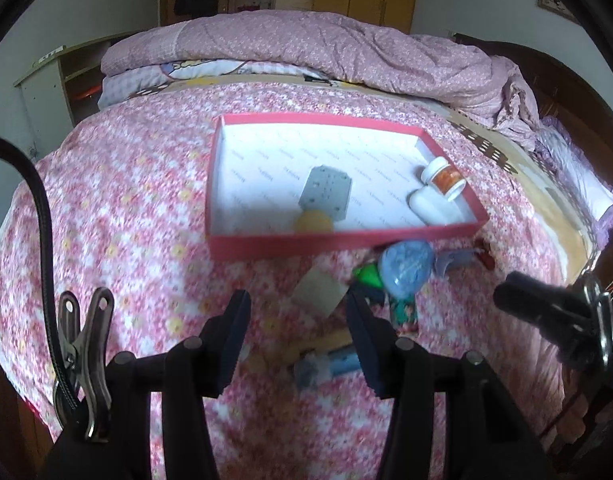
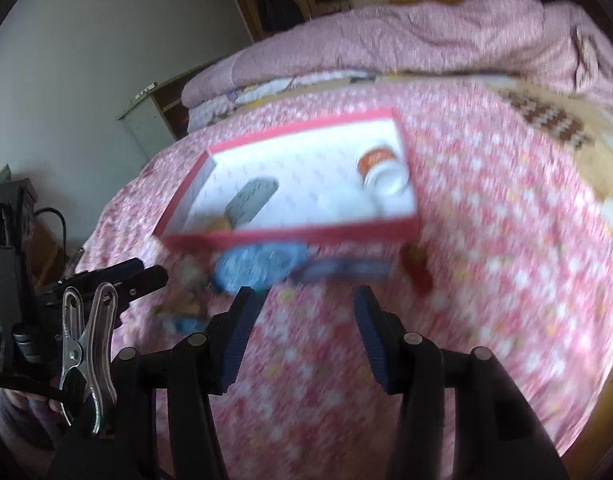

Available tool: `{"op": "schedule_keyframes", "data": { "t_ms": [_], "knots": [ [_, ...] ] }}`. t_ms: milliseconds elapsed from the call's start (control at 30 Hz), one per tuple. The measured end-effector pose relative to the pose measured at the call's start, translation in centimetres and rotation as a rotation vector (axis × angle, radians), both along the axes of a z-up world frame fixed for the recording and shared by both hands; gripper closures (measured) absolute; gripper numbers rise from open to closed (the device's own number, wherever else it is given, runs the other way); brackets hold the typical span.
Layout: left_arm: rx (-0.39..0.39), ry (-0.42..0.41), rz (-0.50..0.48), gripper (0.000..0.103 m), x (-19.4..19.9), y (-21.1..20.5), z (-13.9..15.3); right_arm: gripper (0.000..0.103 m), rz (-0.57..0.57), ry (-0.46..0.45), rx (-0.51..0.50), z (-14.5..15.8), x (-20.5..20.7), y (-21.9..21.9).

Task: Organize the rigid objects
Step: 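Lower the disc into the tray with the left tool while the right tool places the jar, then reach the right tool to the blue plastic piece and grasp it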

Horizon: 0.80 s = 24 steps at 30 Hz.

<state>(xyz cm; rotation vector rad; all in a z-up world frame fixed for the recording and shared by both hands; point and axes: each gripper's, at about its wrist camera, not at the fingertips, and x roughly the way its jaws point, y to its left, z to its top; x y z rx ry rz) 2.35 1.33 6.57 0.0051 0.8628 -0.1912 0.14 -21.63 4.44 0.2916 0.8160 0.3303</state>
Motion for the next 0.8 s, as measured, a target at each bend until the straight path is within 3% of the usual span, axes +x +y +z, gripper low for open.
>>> {"op": "schedule_keyframes", "data": {
  "t_ms": [100, 400, 800],
  "knots": [
    [-0.003, -0.003, 0.013, 0.051, -0.7, 0.5, -0.2, 0.051, 0.016, 0.026, 0.048, -0.4, -0.7, 0.8],
    [-0.005, -0.015, 0.083, 0.051, -2.0, 3.3, -1.2, 0.051, 0.055, 0.075, 0.032, -1.9, -1.3, 4.5],
    [-0.042, -0.011, 0.125, 0.051, -3.3, 6.3, -2.3, 0.054, 0.151, 0.05, -0.068, -2.3, -0.9, 9.8]
  ]
}}
